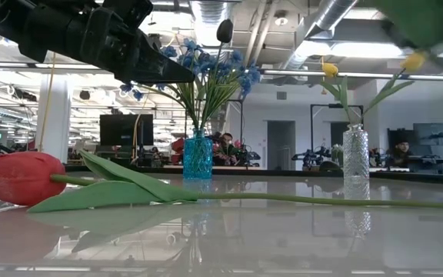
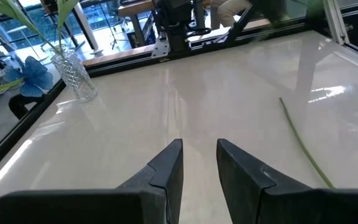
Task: Sort flowers into vase by color
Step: Put the right red flower into the transparent vase
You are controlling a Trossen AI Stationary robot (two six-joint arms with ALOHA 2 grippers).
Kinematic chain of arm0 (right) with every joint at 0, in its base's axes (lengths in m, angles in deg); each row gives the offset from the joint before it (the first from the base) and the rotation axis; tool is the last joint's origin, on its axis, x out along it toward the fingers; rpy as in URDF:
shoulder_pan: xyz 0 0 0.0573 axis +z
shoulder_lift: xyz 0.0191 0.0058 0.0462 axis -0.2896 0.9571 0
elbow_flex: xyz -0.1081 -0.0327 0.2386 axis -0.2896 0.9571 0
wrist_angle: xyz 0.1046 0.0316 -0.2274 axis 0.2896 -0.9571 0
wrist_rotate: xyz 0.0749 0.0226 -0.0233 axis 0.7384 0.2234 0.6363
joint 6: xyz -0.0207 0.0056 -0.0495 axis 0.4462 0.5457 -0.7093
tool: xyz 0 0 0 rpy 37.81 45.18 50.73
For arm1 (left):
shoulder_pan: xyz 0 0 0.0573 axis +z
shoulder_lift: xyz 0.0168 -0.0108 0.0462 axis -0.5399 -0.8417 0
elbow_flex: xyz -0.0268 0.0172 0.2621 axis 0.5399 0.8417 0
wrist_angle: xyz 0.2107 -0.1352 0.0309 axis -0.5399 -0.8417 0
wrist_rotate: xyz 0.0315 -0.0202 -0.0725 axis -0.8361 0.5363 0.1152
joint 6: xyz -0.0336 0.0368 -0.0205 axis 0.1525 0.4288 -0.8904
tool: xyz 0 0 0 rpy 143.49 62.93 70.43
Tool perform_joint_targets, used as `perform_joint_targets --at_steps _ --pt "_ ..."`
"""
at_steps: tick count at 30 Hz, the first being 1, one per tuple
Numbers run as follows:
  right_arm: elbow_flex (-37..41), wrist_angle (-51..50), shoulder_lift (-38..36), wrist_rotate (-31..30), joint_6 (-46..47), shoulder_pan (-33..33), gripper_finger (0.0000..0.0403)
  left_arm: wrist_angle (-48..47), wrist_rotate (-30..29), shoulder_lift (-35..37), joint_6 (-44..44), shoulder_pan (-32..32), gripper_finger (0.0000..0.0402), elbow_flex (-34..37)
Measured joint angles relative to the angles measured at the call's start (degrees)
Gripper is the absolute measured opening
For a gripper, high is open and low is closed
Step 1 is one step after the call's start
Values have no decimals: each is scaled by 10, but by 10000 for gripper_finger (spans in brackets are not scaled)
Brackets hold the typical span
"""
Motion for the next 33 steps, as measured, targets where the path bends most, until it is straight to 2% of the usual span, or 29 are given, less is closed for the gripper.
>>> perform_joint_targets --at_steps 4,7,12,15,17,18,22,25,27,33 --pt "10 34 -89 -210 -63 -4 16 1 0 0 0 0 86 0" --pt "19 43 -143 -336 -110 -16 16 1 0 0 -1 0 86 0" --pt "52 91 -216 -480 -205 -69 16 2 0 0 -9 0 86 0" --pt "69 131 -253 -522 -250 -123 16 3 0 0 -9 0 86 0" --pt "87 176 -278 -518 -281 -169 16 3 0 0 -9 0 86 0" --pt "98 202 -290 -494 -298 -195 16 3 0 0 -9 0 86 0" --pt "157 378 -334 -345 -385 -315 15 4 0 0 -10 0 86 0" --pt "198 504 -360 -287 -448 -395 15 4 0 0 -14 0 86 0" --pt "216 536 -375 -268 -469 -440 15 4 0 0 -20 0 86 0" --pt "249 538 -402 -195 -456 -548 15 -3 18 0 -24 0 86 0"
